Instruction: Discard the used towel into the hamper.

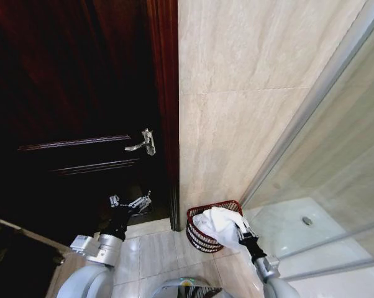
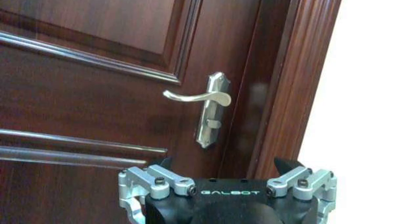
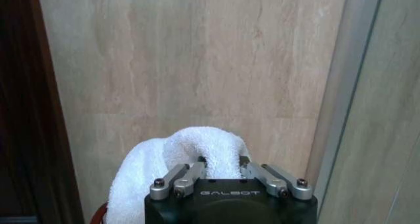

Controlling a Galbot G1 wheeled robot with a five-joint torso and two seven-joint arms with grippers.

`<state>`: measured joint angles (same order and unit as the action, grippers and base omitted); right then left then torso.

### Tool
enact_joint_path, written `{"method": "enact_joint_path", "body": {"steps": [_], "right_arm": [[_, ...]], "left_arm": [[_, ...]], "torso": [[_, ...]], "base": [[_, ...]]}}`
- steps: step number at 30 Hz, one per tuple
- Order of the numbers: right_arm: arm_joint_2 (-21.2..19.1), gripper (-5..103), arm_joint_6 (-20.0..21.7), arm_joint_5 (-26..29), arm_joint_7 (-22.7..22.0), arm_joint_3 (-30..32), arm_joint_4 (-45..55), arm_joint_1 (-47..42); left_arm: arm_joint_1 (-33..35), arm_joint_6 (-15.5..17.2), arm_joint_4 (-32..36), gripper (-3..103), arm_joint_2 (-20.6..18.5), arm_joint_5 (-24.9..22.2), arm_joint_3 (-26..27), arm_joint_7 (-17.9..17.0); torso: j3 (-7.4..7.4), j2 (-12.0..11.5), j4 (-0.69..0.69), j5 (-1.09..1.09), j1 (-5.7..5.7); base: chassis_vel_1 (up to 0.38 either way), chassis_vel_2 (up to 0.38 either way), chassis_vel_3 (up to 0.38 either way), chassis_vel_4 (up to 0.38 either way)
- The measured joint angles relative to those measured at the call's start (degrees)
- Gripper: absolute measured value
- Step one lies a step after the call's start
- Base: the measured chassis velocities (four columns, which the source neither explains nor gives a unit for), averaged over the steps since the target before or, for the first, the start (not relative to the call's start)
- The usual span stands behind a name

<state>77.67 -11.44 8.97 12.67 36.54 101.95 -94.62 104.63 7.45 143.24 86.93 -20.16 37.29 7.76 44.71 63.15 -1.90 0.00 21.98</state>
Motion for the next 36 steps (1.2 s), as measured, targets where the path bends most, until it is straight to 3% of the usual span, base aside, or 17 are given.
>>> {"method": "enact_joint_path", "body": {"steps": [13,19,26,31,36], "right_arm": [[0.06,18,2.21,1.18,-0.65,-0.09,3.83,2.19],[0.09,18,2.76,1.45,-0.85,-0.06,4.76,2.32],[0.38,18,3.44,1.44,-0.99,-0.30,4.95,2.64],[0.58,18,3.48,1.42,-1.18,-0.70,4.62,2.99],[0.58,18,3.58,1.80,-1.78,-1.20,4.73,3.71]], "left_arm": [[-0.01,0.01,0.00,100,0.01,-0.08,0.40,-0.08],[-0.94,1.55,0.00,100,0.25,-2.09,8.51,-2.95],[-0.66,3.06,0.00,100,0.37,-2.02,9.42,-0.78],[0.34,2.24,0.00,100,0.46,-1.39,8.38,-0.69],[2.49,1.65,-0.15,100,-2.65,-3.82,7.09,2.14]], "torso": [[0.00,-0.01,0.00,0.00,0.00],[-0.01,-0.01,-0.01,0.00,0.00],[-0.01,-0.01,0.00,0.00,-0.01],[-0.01,-0.01,0.00,0.00,-0.01],[-0.01,-0.01,0.00,0.01,-0.01]], "base": [[0.000,0.000,0.000,0.000],[0.000,0.000,0.000,0.000],[0.000,0.000,0.000,0.000],[0.000,0.000,0.000,0.000],[0.000,0.000,0.000,0.000]]}}
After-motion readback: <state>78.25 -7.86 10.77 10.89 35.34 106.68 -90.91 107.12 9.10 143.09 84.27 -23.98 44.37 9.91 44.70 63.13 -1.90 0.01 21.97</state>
